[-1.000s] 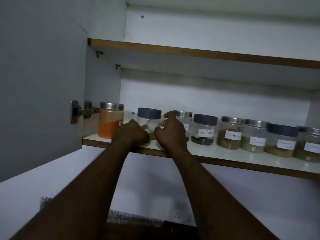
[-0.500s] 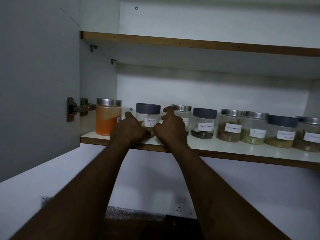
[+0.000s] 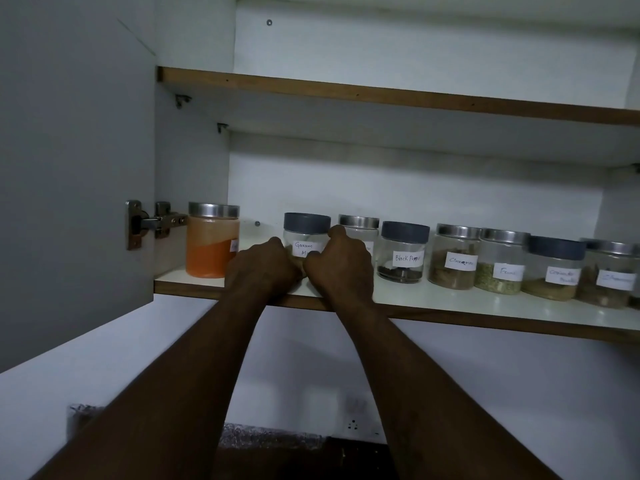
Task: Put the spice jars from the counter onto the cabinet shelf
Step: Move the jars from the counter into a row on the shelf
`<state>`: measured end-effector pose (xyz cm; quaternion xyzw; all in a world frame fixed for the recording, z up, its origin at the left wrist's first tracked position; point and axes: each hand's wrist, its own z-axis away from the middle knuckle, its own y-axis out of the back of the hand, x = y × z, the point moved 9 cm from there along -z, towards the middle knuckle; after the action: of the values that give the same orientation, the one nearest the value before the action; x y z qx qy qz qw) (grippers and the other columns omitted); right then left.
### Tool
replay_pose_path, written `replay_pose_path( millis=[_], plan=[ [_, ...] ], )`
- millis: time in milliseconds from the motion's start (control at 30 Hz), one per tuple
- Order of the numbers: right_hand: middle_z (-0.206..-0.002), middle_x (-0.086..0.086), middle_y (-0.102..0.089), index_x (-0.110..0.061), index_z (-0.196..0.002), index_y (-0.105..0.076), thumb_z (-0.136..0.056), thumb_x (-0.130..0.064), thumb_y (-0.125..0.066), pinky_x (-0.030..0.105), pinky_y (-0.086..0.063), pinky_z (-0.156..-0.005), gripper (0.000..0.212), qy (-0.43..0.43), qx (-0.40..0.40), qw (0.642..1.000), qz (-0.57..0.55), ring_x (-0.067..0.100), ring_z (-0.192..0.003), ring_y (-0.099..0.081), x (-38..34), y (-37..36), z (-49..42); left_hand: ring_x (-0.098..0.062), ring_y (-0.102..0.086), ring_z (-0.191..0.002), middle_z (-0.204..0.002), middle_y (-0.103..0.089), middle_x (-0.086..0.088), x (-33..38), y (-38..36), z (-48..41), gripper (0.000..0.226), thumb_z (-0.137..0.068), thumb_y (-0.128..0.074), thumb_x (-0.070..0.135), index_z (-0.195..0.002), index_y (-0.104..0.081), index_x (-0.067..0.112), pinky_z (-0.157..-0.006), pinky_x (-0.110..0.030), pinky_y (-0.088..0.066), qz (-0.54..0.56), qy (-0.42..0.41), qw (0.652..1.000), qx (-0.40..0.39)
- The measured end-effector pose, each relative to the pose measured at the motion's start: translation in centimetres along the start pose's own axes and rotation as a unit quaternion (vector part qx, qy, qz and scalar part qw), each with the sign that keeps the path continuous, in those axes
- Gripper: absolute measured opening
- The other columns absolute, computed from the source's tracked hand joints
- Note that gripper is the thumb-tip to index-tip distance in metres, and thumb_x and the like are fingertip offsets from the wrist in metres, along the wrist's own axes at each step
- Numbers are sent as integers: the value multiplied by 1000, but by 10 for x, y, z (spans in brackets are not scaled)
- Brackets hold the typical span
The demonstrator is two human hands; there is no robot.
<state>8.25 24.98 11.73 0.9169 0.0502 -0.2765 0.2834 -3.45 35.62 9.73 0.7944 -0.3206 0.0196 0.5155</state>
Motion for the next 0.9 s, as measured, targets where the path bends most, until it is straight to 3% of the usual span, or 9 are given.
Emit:
replay_pose_path(
  millis=[200, 567, 767, 900],
  plan=[
    [-118, 8, -70, -13, -131, -55, -85, -34, -69, 39, -56, -87, 52, -32, 24, 999, 14, 30, -109, -66, 6, 5, -1, -24, -64, -110, -129, -66, -2, 8, -8, -7, 61, -88, -64, 57, -136, -52, 21, -92, -40, -54, -19, -49, 998, -28],
    [-123, 8, -69, -15, -138, -53, -84, -33, -70, 38, -54, -88, 59, -35, 18, 999, 14, 30, -113, -65, 9, 3, -3, -25, -64, -110, -127, -67, -2, 6, -9, -5, 60, -86, -62, 59, -134, -57, 23, -93, -41, -54, -15, -47, 999, -9],
    [-122, 5, -69, -13, -132, -56, -83, -27, -72, 41, -58, -91, 54, -20, 55, 998, -2, 27, -111, -66, 8, 8, -2, -24, -65, -105, -120, -69, -3, 4, -4, -2, 51, -86, -63, 57, -123, -61, 21, -79, -34, -50, -25, -31, 999, 14],
    [-108, 6, -71, -14, -119, -59, -83, -23, -69, 38, -59, -81, 39, 3, 79, 997, -14, 24, -97, -67, 5, 13, -2, -21, -67, -94, -107, -73, -3, 3, 9, 10, 40, -86, -69, 43, -116, -67, 18, -71, -29, -46, 3, -3, 997, 73]
  ],
)
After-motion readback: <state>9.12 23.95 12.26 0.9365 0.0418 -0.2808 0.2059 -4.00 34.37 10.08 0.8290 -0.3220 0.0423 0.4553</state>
